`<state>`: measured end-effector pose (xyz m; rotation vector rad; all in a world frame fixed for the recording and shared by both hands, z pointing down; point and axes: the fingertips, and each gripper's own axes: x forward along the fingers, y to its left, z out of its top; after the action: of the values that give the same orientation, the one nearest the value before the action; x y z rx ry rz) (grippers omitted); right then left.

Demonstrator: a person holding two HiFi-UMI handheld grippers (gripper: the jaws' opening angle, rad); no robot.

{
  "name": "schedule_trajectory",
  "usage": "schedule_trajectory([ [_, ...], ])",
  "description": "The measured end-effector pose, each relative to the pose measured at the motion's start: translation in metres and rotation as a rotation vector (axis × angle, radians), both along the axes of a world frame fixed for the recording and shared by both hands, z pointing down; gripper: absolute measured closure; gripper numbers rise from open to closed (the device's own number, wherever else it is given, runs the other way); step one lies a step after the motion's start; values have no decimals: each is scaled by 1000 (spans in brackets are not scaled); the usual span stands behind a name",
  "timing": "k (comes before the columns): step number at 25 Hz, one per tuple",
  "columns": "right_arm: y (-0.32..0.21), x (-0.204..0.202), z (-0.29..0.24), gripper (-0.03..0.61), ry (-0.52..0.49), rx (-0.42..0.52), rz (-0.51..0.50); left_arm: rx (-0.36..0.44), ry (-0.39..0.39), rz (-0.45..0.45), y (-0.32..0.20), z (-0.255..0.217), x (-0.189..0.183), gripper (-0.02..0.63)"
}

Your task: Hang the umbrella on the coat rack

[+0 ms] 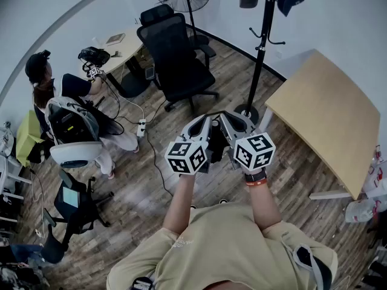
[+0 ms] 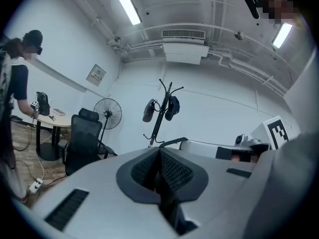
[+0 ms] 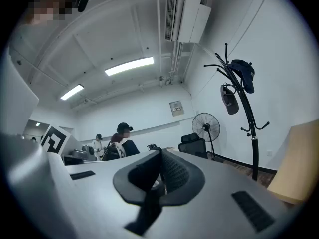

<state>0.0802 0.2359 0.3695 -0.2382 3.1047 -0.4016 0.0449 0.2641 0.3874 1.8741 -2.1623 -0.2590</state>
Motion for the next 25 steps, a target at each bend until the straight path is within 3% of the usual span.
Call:
schedule_trajectory([
  [12, -15, 6, 11, 560, -29, -53, -23, 6, 21, -38, -13, 9, 8, 591],
  [19, -36, -25, 22, 560, -29, -90, -19, -11, 36, -31, -35, 16, -24, 591],
  [25, -61, -81, 35, 560, -23, -101, -11, 6, -29, -6, -58, 33, -74, 591],
])
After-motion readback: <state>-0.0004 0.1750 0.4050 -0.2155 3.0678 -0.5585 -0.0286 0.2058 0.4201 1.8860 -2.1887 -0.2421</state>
